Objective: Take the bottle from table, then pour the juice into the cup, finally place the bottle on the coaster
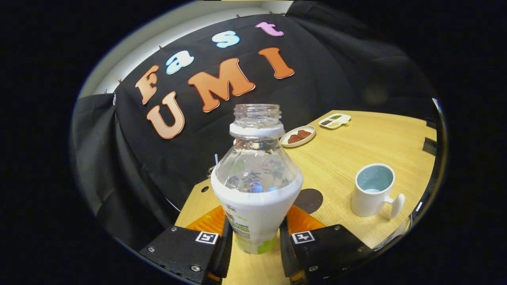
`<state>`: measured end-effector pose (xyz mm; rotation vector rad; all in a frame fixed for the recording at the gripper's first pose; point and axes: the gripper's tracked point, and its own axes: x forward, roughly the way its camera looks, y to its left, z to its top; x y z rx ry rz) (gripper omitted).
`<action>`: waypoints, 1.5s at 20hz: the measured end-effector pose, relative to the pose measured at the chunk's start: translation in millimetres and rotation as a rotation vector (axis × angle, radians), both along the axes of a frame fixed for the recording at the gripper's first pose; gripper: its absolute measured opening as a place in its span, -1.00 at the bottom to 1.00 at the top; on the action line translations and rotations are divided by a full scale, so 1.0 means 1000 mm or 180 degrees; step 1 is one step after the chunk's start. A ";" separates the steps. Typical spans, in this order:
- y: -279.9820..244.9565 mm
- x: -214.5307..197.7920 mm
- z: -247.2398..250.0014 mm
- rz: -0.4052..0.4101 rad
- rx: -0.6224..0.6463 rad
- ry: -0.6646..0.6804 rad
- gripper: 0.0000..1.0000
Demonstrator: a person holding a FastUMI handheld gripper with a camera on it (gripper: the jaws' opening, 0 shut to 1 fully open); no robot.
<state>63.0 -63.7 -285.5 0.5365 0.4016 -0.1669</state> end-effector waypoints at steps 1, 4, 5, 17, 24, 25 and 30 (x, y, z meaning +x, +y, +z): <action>-0.002 0.000 0.001 -0.0030 0.0089 0.0007 0.05; -0.009 0.002 -0.001 -0.0132 0.0366 0.0041 0.05; -0.010 0.003 -0.001 -0.0162 0.0482 0.0032 0.05; -0.034 0.017 0.000 -0.0532 0.1655 -0.0172 0.07; -0.036 0.026 0.014 -0.0632 0.2169 -0.0287 0.06; -0.036 0.026 0.013 -0.0639 0.2186 -0.0283 0.06; -0.032 0.032 0.021 -0.0687 0.2554 -0.0362 0.06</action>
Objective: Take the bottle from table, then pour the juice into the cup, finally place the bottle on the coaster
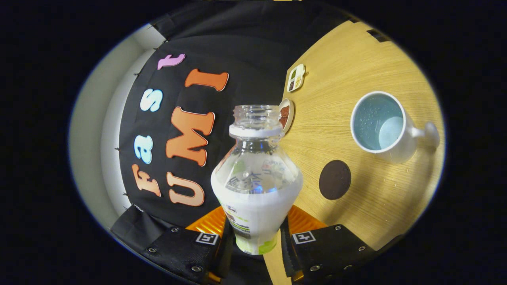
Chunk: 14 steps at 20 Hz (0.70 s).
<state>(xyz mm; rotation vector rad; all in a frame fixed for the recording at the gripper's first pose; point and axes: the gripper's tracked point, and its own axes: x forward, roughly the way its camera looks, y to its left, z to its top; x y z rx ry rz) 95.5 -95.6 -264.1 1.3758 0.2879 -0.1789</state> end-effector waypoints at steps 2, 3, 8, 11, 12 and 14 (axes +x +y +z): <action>0.003 0.003 0.007 -0.0018 0.0116 -0.0072 0.06; 0.004 0.004 0.006 -0.0024 0.0136 -0.0071 0.06; 0.004 0.006 0.008 -0.0097 0.0357 -0.0085 0.06; 0.004 0.007 0.005 -0.0124 0.0441 -0.0065 0.06; 0.005 0.006 0.004 -0.0120 0.0466 -0.0049 0.06; 0.006 0.008 0.005 -0.0127 0.0562 -0.0051 0.06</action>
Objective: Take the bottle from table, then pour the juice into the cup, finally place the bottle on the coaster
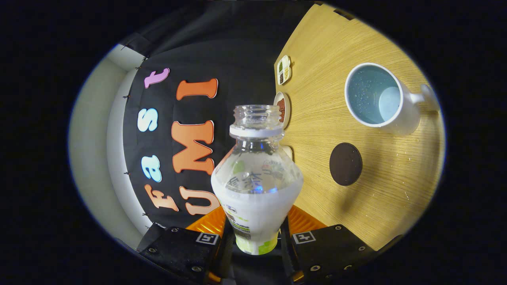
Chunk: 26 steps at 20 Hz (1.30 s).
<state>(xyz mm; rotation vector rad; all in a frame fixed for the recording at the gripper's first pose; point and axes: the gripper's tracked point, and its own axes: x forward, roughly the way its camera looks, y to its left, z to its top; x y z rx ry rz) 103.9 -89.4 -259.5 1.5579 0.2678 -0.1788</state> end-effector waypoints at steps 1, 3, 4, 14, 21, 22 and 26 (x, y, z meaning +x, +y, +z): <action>0.000 0.001 0.000 -0.0009 0.0062 -0.0005 0.06; -0.001 0.000 0.001 -0.0041 0.0151 -0.0029 0.06; -0.002 -0.003 0.001 -0.0066 0.0183 -0.0026 0.06; -0.004 0.000 -0.003 -0.0142 0.0368 0.0017 0.06; -0.007 0.001 -0.009 -0.0171 0.0434 0.0057 0.06; -0.007 0.001 -0.009 -0.0174 0.0440 0.0055 0.06; -0.010 -0.001 -0.010 -0.0195 0.0476 0.0092 0.06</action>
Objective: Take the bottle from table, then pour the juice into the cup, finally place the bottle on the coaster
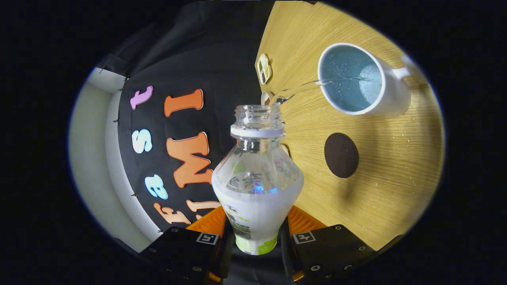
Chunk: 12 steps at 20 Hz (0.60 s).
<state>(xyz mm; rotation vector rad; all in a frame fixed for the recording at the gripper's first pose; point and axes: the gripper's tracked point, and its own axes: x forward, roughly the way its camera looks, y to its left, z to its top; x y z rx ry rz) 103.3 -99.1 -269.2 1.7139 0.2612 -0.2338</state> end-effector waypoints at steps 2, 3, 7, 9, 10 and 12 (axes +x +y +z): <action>-0.001 0.000 -0.001 -0.0005 -0.0002 0.0026 0.06; -0.002 0.000 -0.001 -0.0013 0.0000 0.0026 0.06; -0.007 0.000 0.003 -0.0113 0.0119 -0.0017 0.06; -0.007 0.001 0.005 -0.0134 0.0138 -0.0040 0.06; -0.007 0.002 0.004 -0.0123 0.0116 -0.0031 0.06; -0.009 0.003 0.008 -0.0116 0.0111 -0.0057 0.06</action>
